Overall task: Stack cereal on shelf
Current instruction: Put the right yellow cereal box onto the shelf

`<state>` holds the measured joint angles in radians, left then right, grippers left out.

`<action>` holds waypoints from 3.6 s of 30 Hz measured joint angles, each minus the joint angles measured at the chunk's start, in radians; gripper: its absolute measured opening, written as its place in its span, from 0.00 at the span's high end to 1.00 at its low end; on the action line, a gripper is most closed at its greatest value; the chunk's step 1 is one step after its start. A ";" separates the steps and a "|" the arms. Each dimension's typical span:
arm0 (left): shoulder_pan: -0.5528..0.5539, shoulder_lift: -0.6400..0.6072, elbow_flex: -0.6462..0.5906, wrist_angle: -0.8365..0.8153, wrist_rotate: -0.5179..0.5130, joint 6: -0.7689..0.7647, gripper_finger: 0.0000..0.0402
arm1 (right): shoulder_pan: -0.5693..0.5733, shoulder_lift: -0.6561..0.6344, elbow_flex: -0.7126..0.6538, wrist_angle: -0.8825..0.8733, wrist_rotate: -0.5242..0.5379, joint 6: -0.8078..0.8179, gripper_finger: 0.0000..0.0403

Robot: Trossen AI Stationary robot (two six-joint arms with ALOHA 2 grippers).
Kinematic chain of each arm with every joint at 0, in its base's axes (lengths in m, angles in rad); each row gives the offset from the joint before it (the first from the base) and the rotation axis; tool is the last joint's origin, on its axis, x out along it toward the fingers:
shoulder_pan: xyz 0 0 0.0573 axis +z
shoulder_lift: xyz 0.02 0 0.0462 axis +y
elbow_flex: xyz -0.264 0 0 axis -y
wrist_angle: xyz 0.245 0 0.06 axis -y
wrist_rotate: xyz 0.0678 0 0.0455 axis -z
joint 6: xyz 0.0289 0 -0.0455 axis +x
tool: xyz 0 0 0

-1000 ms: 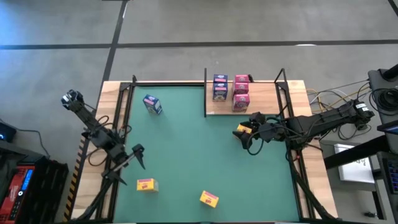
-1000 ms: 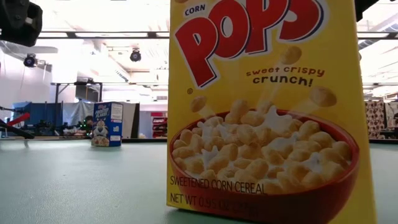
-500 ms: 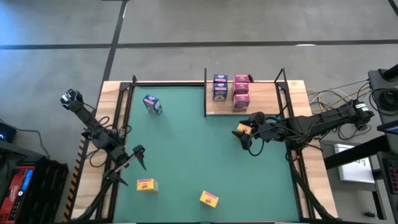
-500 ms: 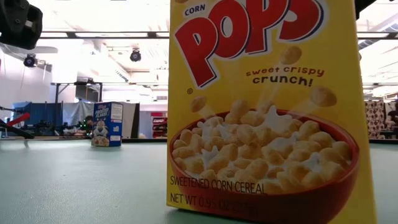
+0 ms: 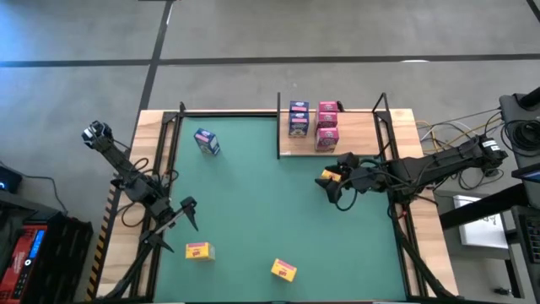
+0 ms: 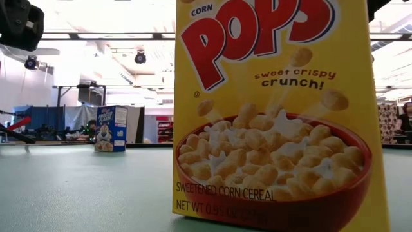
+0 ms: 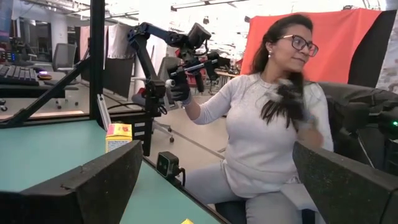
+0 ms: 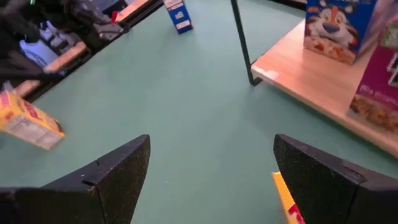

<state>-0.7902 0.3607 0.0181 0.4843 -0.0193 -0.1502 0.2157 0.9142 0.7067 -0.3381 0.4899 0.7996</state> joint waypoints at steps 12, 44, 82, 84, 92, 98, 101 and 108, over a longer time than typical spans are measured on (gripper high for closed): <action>0.000 0.000 0.000 0.000 0.000 0.000 0.01 | 0.000 0.000 0.000 -0.149 -0.001 0.349 0.18; 0.000 0.000 0.000 0.000 0.000 0.000 0.01 | 0.000 -0.009 0.002 -0.286 -0.090 0.946 0.18; 0.000 0.000 0.000 0.000 0.000 0.000 0.01 | -0.077 0.491 0.473 -1.171 -0.525 1.246 0.18; 0.000 0.000 0.000 0.000 0.000 0.000 0.01 | -0.076 0.502 0.470 -1.175 -0.527 1.249 0.18; 0.000 0.000 0.000 0.000 0.000 0.000 0.01 | -0.060 0.481 0.466 -1.170 -0.516 1.250 0.18; 0.000 0.002 0.000 0.000 0.000 0.000 0.01 | -0.019 0.454 0.412 -1.141 -0.514 1.313 0.17; 0.000 0.002 0.000 0.000 0.000 0.000 0.01 | 0.002 0.431 0.370 -1.091 -0.514 1.338 0.12; 0.000 0.002 0.000 0.000 0.000 0.000 0.01 | 0.043 0.376 0.305 -1.002 -0.514 1.525 0.02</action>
<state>-0.7902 0.3626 0.0185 0.4839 -0.0196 -0.1504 0.2588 1.2903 1.0112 -1.3401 -0.0244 2.3251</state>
